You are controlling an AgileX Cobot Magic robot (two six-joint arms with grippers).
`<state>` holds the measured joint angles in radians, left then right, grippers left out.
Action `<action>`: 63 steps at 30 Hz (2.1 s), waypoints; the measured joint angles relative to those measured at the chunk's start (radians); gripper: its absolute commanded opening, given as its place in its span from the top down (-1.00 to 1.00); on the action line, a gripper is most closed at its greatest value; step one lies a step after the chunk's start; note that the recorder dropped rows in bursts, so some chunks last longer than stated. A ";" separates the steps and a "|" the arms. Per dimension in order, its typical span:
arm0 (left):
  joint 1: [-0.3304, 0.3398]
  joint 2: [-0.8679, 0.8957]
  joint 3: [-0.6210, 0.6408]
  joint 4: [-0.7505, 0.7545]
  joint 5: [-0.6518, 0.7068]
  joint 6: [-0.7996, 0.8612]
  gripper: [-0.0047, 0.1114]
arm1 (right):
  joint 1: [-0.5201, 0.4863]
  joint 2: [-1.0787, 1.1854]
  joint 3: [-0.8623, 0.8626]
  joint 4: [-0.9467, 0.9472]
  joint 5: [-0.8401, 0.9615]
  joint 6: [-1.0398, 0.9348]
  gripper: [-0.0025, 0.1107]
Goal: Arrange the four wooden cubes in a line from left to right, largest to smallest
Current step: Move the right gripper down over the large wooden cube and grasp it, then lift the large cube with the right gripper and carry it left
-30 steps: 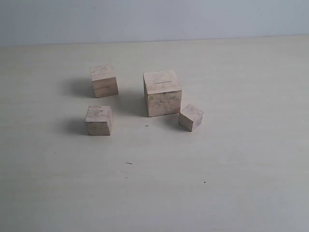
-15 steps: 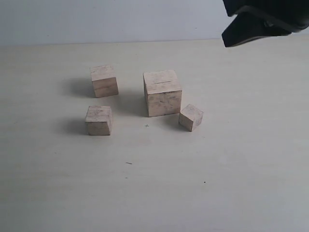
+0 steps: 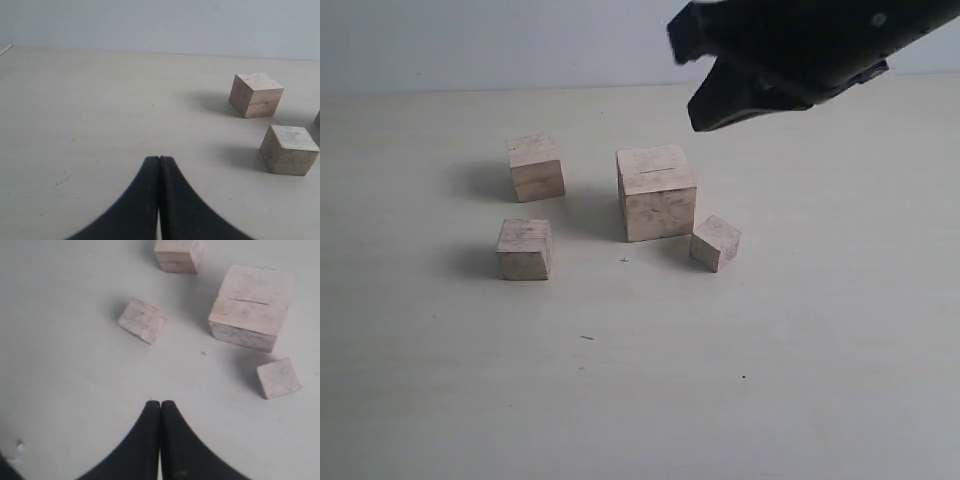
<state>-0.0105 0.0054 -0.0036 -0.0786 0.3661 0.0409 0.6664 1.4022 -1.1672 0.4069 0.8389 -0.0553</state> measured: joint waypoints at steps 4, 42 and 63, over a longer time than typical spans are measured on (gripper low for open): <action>0.000 0.000 0.000 0.000 0.000 0.000 0.92 | 0.117 0.122 0.000 -0.297 -0.055 0.261 0.54; 0.000 0.000 0.000 0.000 0.000 0.000 0.92 | 0.017 0.700 -0.556 -0.415 -0.016 0.342 -0.90; 0.000 0.000 0.000 0.000 0.000 0.000 0.92 | 0.017 0.817 -0.558 -0.397 -0.004 0.269 -0.89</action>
<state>-0.0105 0.0054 -0.0036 -0.0786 0.3661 0.0409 0.6833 2.2191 -1.7251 0.0100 0.8354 0.2136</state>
